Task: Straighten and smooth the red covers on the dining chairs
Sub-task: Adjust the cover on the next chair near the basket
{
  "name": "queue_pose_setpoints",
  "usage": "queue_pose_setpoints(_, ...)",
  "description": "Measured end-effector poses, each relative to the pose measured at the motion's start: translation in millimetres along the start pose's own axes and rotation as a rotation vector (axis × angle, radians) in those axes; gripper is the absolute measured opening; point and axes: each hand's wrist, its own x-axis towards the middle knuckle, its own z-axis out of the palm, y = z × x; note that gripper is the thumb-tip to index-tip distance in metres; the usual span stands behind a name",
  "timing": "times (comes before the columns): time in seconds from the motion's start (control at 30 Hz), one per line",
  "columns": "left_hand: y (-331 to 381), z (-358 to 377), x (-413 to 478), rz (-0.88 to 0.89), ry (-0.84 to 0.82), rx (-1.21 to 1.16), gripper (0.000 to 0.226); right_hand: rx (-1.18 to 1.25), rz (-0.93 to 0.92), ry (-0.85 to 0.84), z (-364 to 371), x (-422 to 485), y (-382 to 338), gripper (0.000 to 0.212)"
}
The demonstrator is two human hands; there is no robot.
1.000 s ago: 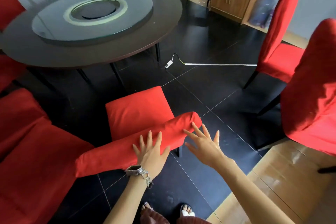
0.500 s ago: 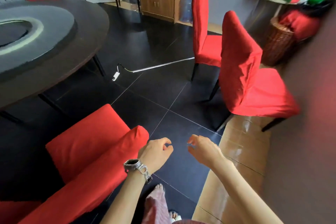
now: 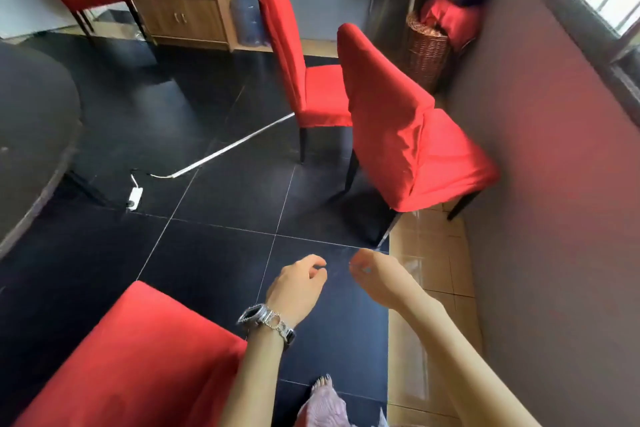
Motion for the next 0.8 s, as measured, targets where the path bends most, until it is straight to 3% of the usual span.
queue_pose_setpoints(0.33, 17, -24, 73, 0.079, -0.072, -0.084, 0.026, 0.241, 0.092, 0.030, -20, 43, -10, 0.021)
queue_pose_setpoints(0.8, 109, -21, 206, 0.119, -0.098, -0.051, 0.022, 0.252, 0.078, 0.092, -124, 161, 18, 0.024)
